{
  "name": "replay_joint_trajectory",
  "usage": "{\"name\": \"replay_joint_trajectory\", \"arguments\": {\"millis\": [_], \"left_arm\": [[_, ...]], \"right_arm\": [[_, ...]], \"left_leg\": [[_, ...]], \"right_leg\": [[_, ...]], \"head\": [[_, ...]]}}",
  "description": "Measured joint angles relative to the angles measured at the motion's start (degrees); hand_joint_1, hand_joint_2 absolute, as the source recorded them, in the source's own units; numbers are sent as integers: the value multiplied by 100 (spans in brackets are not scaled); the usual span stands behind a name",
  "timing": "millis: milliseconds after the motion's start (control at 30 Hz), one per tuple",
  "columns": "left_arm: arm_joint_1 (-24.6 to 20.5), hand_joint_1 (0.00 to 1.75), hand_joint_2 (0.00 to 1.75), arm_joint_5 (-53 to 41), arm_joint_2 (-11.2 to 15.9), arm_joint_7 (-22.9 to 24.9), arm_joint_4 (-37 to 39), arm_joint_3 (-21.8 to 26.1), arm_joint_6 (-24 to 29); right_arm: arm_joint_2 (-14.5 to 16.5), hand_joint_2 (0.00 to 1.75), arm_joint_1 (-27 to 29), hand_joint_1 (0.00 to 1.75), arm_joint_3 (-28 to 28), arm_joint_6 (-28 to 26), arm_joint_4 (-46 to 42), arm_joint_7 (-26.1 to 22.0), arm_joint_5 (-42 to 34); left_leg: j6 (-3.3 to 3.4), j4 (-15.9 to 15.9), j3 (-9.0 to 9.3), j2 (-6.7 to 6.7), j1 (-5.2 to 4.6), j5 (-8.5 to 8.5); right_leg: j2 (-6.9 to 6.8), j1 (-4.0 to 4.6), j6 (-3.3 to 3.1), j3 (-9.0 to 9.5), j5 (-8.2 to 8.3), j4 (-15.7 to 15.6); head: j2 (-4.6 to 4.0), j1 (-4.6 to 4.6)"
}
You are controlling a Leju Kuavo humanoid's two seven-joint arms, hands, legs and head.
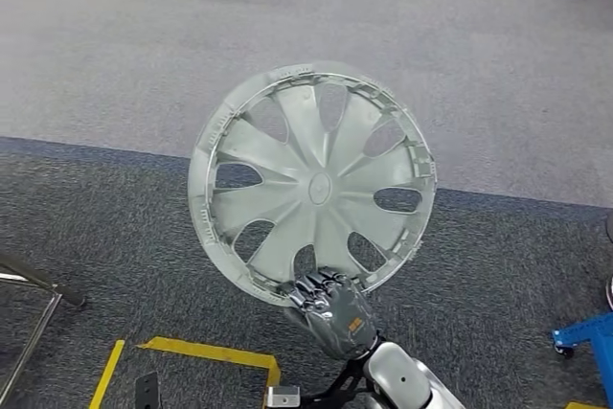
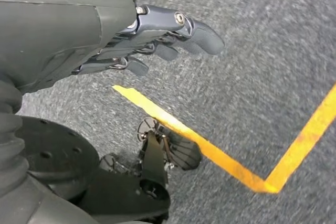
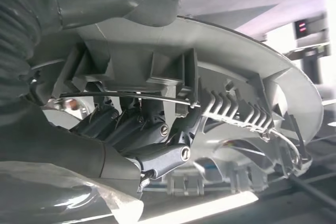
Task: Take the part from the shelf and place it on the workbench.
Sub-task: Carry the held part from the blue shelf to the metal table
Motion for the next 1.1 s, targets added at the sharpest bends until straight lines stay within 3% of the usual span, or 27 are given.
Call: {"name": "replay_joint_trajectory", "arguments": {"millis": [67, 133, 200, 267, 333, 400, 467, 500, 567, 600, 667, 700, 767, 833, 900, 967, 1000, 1033, 1100], "left_arm": [[10, 0, 175, 15, -5, -70, 1, 2, -5], [19, 0, 175, 35, -13, -91, 1, 4, 4], [46, 0, 175, 58, -17, -92, 1, 11, 20], [76, 0, 175, 86, -12, -92, 1, 30, 20], [74, 0, 175, 108, -4, -94, 1, 52, 11], [47, 0, 175, 105, 1, -85, 2, 68, 8], [32, 0, 175, 93, 4, -43, 2, 78, 16], [31, 0, 175, 87, 5, -20, 3, 83, 20], [29, 0, 175, 75, 13, 20, 3, 89, 18], [21, 0, 175, 69, 18, 62, 3, 90, 13], [-5, 0, 175, 61, 26, 208, 3, 90, 3], [-12, 0, 175, 60, 28, 273, 3, 91, -10], [-4, 0, 175, 61, 34, 289, 3, 93, -74], [-7, 0, 175, 60, 37, 212, 3, 97, -147], [-34, 0, 175, 40, 37, 179, 3, 99, -151], [-45, 0, 175, 1, 36, 236, 3, 99, -122], [-41, 0, 175, -24, 36, 280, 3, 99, -116], [-35, 0, 175, -49, 36, 314, 3, 98, -126], [-27, 0, 175, -107, 33, 337, 3, 88, -182]], "right_arm": [[0, 175, -26, 175, 11, 0, 37, -8, -7], [-1, 175, -41, 175, 20, 1, 54, 3, 20], [-2, 175, -37, 175, 36, 2, 68, 45, 91], [-3, 175, -39, 175, 67, 4, 71, 100, 141], [-5, 175, -54, 175, 91, 3, 53, 143, 115], [-27, 175, -55, 175, 92, 2, 20, 167, 75], [-56, 175, -49, 175, 90, 2, -1, 165, 52], [-65, 175, -50, 175, 92, 2, -7, 156, 39], [-68, 175, -59, 175, 96, 2, -22, 129, 4], [-68, 175, -69, 175, 98, 2, -28, 113, -12], [-68, 175, -98, 175, 110, 8, -36, 80, -45], [-67, 175, -110, 175, 123, 13, -39, 62, -60], [-66, 175, -130, 175, 162, 25, -40, 35, -78], [-65, 175, -146, 175, 196, 30, -40, 26, -92], [-75, 175, -144, 175, 211, 30, -36, 33, -106], [-97, 175, -115, 175, 222, 30, -31, 41, -110], [-107, 175, -102, 175, 231, 30, -29, 46, -110], [-110, 175, -95, 175, 241, 31, -27, 50, -110], [-111, 175, -102, 175, 258, 33, -25, 58, -116]], "left_leg": [[-10, 14, 4, -181, 4, -4], [-53, 47, -28, -333, 3, -8], [-125, 54, -75, -463, 20, 15], [-191, 47, -97, -537, 35, 30], [-247, 273, -195, -292, 10, -121], [-295, 910, -475, 73, 5, -449], [-326, 1502, -738, 205, 29, -641], [-333, 1543, -753, 227, 39, -589], [-321, 1012, -482, 318, 45, -234], [-299, 638, -293, 462, 19, -89], [-230, 113, -54, 712, -47, 26], [-197, 49, -39, 754, -76, -7], [-127, 5, -41, 630, -66, 1], [-59, -33, -17, 485, -28, 19], [-9, -46, -7, 340, -6, 22], [17, -44, -5, 179, -7, 13], [20, -41, -2, 96, -9, 11], [19, -36, 2, 10, -8, 10], [4, -23, 10, -154, 1, 4]], "right_leg": [[120, -12, -28, 188, 466, -617], [442, -52, -45, 464, 744, -1257], [600, -62, -58, 564, 756, -1447], [461, -60, -96, 595, 773, -1492], [280, -74, -154, 650, 783, -1542], [80, -61, -200, 692, 764, -1556], [-115, -49, -217, 718, 736, -1555], [-204, -48, -216, 733, 721, -1555], [-358, -48, -200, 778, 686, -1555], [-426, -39, -185, 802, 666, -1556], [-547, -3, -141, 832, 627, -1557], [-609, 15, -114, 842, 613, -1566], [-717, 22, -51, 865, 578, -1589], [-515, 2, 9, 799, 443, -1426], [-160, -10, 36, 478, 140, -793], [-28, -8, 42, 62, -81, -87], [-10, -7, 40, -46, -44, 28], [7, -9, 33, -40, 112, -86], [166, -25, 3, 223, 563, -787]], "head": [[0, 1], [0, -4], [0, -7], [0, -8], [0, -51], [0, -90], [0, -91], [0, -91], [0, -92], [0, -92], [0, -90], [0, -87], [0, -81], [0, -60], [0, -19], [0, -7], [0, -6], [0, -8], [0, -6]]}}
